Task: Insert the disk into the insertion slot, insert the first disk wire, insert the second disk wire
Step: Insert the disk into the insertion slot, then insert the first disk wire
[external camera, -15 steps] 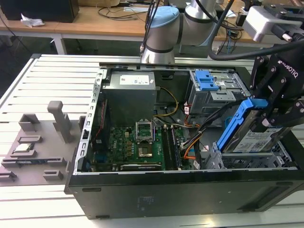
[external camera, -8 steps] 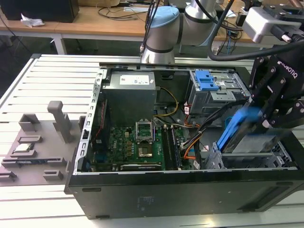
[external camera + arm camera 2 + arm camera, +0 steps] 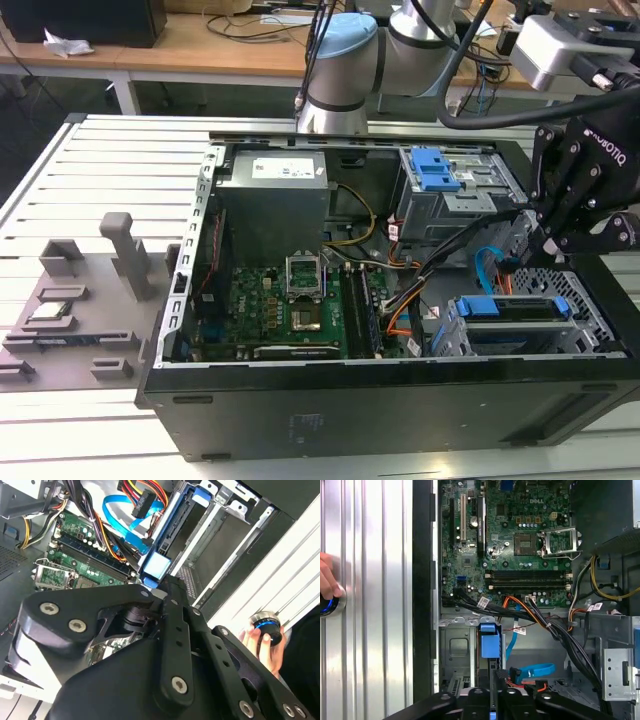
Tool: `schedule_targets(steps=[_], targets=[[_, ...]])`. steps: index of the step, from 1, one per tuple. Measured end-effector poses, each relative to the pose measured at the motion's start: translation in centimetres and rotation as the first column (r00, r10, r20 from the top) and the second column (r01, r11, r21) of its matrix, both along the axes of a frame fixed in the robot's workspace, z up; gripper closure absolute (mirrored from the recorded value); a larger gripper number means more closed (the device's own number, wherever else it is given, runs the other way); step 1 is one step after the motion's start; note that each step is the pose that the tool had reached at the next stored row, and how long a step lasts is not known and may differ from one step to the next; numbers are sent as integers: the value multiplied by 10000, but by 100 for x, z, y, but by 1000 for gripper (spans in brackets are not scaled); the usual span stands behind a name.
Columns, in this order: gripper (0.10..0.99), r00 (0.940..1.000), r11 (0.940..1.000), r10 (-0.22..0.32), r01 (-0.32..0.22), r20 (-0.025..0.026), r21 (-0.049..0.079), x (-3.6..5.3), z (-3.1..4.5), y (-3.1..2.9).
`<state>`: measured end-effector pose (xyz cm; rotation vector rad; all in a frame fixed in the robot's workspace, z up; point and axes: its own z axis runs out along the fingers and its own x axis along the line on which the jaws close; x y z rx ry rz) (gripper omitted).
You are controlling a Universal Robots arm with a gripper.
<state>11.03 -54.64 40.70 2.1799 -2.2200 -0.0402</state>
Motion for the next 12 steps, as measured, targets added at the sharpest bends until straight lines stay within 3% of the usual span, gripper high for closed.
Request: schedule_targets(steps=[1, 7, 12], targets=[[973, 10000, 10000, 0, 0, 0, 0, 0, 0, 0], [980, 10000, 10000, 0, 0, 0, 1, 2, -3, 0], [980, 10000, 10000, 2, -2, -1, -5, 129, -15, 25]])
